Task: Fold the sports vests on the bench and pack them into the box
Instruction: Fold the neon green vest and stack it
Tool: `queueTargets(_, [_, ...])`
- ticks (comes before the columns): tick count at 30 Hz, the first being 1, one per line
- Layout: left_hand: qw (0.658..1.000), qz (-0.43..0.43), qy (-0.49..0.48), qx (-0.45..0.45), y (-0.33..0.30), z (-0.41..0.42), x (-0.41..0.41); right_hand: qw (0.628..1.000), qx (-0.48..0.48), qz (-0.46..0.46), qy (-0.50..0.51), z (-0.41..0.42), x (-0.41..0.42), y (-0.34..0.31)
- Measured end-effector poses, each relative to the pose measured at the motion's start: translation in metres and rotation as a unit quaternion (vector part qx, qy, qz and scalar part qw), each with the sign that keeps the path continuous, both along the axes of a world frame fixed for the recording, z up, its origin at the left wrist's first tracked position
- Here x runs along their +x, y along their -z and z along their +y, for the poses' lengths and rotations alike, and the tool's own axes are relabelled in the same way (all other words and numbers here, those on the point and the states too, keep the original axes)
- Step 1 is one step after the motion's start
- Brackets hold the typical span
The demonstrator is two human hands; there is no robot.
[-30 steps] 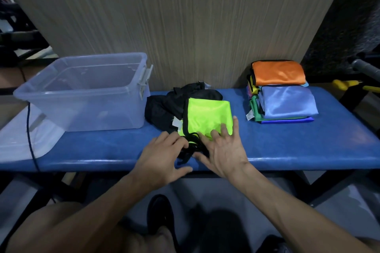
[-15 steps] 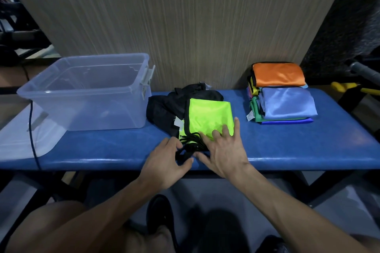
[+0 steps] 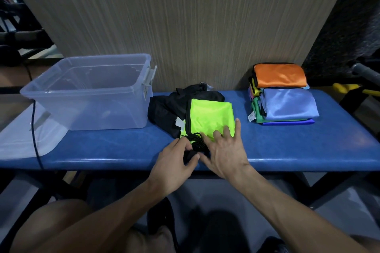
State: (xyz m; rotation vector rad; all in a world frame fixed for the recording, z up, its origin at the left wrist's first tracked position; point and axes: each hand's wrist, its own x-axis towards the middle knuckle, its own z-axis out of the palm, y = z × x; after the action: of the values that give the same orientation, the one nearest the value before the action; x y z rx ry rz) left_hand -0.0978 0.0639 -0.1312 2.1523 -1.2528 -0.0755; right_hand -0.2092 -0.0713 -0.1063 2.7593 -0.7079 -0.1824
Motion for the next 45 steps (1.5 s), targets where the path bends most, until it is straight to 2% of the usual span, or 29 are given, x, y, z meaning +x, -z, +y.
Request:
queueTargets(10, [0.998, 0.008, 0.048, -0.037, -0.004, -0.006, -0.003, 1.0, 0.003, -0.01, 0.011, 0.001, 0.001, 0.004])
queueTargets(11, [0.997, -0.011, 0.068, -0.032, -0.008, -0.005, 0.001, 1.0, 0.002, -0.012, 0.011, 0.001, 0.001, 0.004])
queueTargets(14, [0.98, -0.139, 0.143, -0.015, -0.025, -0.009, 0.022, 1.0, 0.0, -0.017, 0.01, 0.001, 0.002, 0.004])
queueTargets(15, [0.974, -0.154, 0.165, -0.006, -0.032, -0.013, 0.028, 1.0, -0.002, -0.018, 0.011, 0.001, 0.002, 0.004])
queueTargets(21, [0.965, -0.052, 0.234, 0.107, -0.053, -0.041, 0.049, 1.0, -0.006, -0.016, 0.0, 0.0, 0.003, 0.004])
queueTargets(25, [0.963, -0.043, 0.219, 0.148, -0.053, -0.058, 0.061, 1.0, 0.002, -0.018, -0.004, -0.002, 0.003, 0.004])
queueTargets(32, [0.976, 0.031, 0.168, 0.137, -0.042, -0.082, 0.073, 1.0, 0.005, -0.003, 0.001, -0.004, 0.004, 0.005])
queueTargets(38, [0.987, 0.074, 0.108, 0.088, -0.026, -0.085, 0.074, 0.989, 0.036, -0.132, -0.054, -0.03, -0.014, 0.019])
queueTargets(41, [0.993, 0.038, 0.1, 0.054, -0.018, -0.079, 0.074, 0.979, 0.064, -0.175, -0.078, -0.049, -0.03, 0.023])
queueTargets(45, [0.994, 0.004, 0.105, 0.012, -0.008, -0.072, 0.081, 0.959, 0.161, -0.211, -0.098, -0.066, -0.043, 0.022])
